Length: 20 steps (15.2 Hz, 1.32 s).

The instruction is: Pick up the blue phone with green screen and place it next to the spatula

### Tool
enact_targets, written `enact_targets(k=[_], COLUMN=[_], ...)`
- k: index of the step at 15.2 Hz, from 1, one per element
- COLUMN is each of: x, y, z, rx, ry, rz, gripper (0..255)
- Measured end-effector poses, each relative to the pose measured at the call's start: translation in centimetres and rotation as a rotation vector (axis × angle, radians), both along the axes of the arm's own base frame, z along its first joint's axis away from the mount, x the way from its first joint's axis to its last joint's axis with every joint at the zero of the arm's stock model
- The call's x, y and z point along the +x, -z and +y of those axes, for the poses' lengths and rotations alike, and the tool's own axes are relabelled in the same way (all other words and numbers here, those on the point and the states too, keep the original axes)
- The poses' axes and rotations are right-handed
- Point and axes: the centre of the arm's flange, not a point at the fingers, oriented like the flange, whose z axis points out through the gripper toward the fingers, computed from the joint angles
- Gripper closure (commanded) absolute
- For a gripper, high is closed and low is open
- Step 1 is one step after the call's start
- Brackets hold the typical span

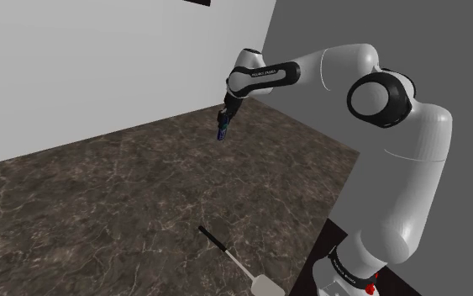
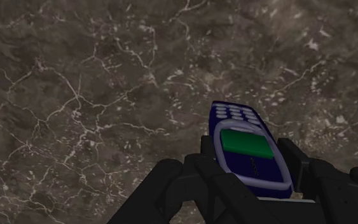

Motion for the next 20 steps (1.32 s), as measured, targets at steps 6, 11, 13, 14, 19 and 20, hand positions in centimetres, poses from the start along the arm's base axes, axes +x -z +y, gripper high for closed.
enact_targets(k=[6, 11, 13, 14, 19, 20], x=[-0.1, -0.1, 0.0, -0.1, -0.3, -0.2], y=[-3.3, -5.8, -6.9, -7.4, -10.0, -10.5], z=[0.2, 0.0, 0.0, 0.1, 0.1, 0.2], rx=[0.000, 0.000, 0.000, 0.000, 0.000, 0.000], ry=[0.000, 0.000, 0.000, 0.000, 0.000, 0.000], rz=[0.000, 0.000, 0.000, 0.000, 0.000, 0.000], gripper=[255, 255, 255, 255, 255, 255])
